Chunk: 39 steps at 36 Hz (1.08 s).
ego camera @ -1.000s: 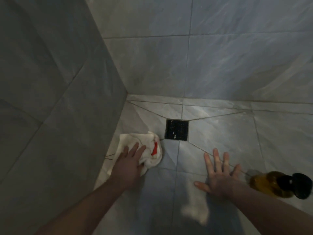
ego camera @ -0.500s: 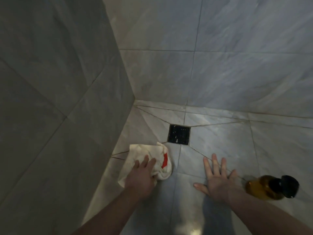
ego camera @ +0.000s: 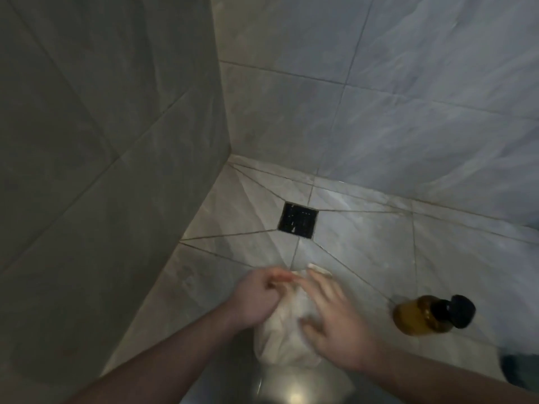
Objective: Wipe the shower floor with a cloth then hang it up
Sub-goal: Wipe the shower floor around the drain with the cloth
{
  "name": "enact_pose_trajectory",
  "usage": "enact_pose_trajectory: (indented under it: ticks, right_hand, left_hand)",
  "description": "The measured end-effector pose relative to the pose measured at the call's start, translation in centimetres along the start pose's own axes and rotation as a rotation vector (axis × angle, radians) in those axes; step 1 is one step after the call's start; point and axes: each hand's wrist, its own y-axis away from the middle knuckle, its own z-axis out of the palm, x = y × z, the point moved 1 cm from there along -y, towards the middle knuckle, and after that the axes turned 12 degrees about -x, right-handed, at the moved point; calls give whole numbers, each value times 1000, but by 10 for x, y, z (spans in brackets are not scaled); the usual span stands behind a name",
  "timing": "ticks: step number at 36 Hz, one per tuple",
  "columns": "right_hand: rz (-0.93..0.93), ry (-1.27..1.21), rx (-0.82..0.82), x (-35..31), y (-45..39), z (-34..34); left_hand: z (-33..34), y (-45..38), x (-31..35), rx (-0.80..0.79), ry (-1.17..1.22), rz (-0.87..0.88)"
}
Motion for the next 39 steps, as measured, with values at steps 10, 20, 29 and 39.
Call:
enact_pose_trajectory:
  ticks: [10, 20, 29, 39]
  right_hand:
    - [270, 136, -254, -2, -35, 41]
    - [662, 52, -147, 78, -76, -41]
    - [532, 101, -208, 60, -27, -9]
    - [481, 92, -333, 5, -23, 20]
  left_hand:
    - [-75, 21, -56, 86, -796, -421]
    - [-67, 21, -60, 46, -1050, -470]
    - [-66, 20, -53, 48, -1074, -479]
    - [-68, 12, -34, 64, -1076, -554]
